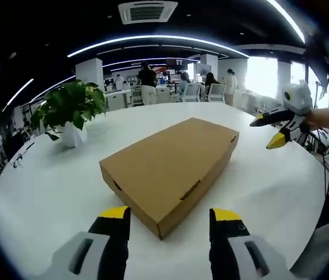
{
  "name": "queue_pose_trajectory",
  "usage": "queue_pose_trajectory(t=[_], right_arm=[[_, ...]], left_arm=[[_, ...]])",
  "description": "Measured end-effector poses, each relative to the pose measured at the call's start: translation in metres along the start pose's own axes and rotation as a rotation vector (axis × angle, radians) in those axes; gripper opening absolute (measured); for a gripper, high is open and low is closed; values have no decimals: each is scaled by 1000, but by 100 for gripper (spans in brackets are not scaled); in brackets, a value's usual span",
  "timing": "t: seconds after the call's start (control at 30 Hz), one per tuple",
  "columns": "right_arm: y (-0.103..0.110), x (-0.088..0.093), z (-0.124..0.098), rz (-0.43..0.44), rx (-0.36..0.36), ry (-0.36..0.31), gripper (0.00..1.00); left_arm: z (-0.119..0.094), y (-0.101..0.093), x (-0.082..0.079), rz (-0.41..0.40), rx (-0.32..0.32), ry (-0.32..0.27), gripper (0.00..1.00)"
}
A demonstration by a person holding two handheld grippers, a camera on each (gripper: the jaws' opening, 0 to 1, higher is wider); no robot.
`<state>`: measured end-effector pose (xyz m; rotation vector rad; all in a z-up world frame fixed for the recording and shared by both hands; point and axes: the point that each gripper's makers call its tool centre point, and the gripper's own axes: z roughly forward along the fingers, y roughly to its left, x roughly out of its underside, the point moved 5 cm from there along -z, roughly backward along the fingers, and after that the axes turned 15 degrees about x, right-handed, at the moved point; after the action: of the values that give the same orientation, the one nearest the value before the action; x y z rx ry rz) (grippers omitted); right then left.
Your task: Operate the shoe box by opening the lid, removing the specified soft item, and placing it in the target area until the item is outside and the box remains undamaged.
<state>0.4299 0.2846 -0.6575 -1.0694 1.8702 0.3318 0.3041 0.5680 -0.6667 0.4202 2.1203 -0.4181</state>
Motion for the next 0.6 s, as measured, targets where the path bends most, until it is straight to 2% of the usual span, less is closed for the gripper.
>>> queue_pose_trajectory(t=[0.23, 0.6], right_arm=[[-4, -1, 19, -25, -30, 7, 57], [-6, -7, 48, -15, -63, 17, 54]], left_arm=[[6, 6, 4, -36, -32, 3, 53], [19, 6, 7, -53, -39, 7, 52]])
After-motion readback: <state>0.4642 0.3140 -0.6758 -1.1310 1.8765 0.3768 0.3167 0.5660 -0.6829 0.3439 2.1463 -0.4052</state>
